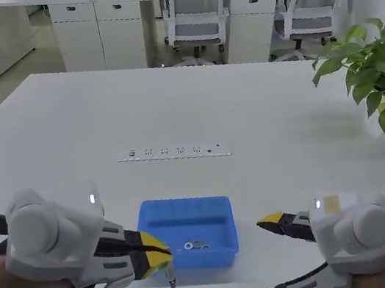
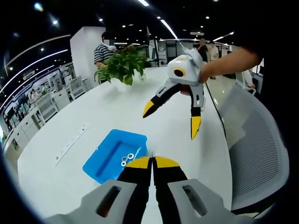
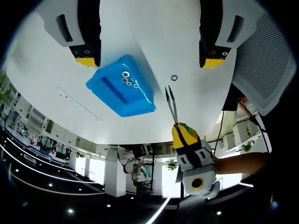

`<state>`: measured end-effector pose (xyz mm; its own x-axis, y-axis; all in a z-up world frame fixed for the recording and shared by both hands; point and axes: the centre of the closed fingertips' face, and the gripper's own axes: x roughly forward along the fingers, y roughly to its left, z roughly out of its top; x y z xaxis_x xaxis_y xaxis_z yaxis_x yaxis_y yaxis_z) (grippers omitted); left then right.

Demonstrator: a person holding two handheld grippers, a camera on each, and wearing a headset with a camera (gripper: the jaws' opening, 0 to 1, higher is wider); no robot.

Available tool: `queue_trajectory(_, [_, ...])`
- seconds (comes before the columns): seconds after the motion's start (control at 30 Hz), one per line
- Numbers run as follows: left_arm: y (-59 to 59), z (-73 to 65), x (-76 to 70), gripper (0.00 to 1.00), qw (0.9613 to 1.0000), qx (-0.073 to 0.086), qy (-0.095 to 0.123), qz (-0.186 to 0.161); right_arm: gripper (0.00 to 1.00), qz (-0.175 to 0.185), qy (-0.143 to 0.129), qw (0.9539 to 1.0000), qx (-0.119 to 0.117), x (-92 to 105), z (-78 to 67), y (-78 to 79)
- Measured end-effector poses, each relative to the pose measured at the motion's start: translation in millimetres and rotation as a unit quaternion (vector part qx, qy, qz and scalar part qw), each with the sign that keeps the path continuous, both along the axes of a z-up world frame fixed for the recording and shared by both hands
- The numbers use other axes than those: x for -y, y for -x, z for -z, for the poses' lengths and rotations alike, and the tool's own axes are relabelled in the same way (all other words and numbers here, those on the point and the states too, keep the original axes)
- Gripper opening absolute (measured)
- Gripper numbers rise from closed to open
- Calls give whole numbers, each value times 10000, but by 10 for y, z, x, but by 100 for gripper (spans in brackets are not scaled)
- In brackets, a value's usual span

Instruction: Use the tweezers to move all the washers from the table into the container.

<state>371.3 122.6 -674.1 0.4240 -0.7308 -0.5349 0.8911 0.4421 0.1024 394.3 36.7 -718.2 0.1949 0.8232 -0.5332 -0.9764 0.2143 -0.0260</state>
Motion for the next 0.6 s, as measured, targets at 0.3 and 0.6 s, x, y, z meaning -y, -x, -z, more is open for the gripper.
queue_trajectory(0.3, [56, 80, 6, 5, 10000, -64, -52, 32, 90, -22, 50, 10000, -79, 24, 74, 94])
queue_trajectory(0.6, [104, 157, 18, 5, 9998, -156, -105, 54, 90, -36, 62, 9999, -120, 12, 104, 117])
